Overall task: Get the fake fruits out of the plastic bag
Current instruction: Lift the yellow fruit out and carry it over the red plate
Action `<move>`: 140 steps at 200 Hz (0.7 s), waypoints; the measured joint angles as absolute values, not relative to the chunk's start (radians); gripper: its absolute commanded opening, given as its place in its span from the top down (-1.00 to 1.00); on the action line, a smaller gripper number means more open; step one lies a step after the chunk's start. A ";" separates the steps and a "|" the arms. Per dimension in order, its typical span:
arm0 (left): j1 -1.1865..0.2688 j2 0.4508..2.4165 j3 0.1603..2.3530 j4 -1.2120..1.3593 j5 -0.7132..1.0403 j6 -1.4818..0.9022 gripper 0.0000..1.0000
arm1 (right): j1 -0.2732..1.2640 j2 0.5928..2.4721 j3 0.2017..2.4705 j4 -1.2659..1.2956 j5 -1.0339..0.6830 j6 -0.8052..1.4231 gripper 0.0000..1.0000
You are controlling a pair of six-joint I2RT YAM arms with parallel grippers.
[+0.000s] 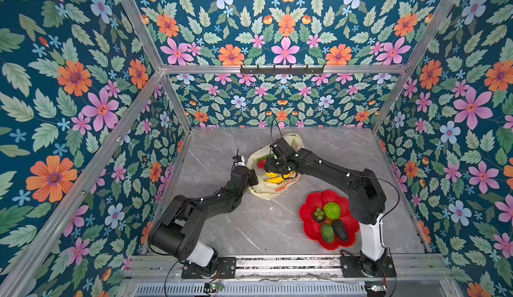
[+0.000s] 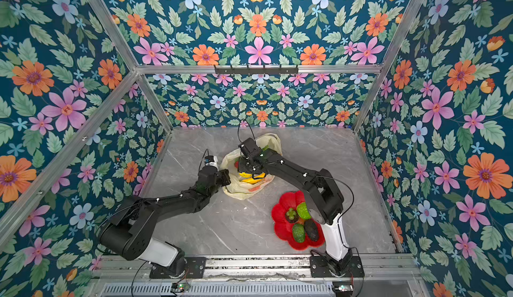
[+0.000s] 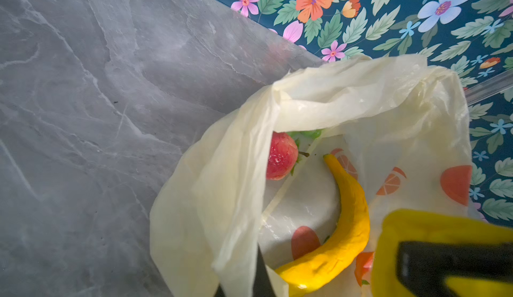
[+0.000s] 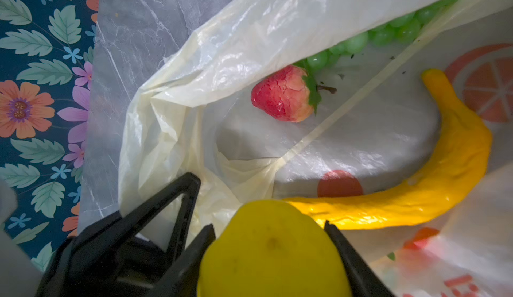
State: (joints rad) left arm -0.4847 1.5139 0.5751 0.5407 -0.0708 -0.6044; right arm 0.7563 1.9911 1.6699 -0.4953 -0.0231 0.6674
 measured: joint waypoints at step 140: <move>-0.485 1.507 0.580 0.524 -0.074 -0.595 0.97 | 0.789 1.558 1.362 -0.954 -0.009 0.546 -0.20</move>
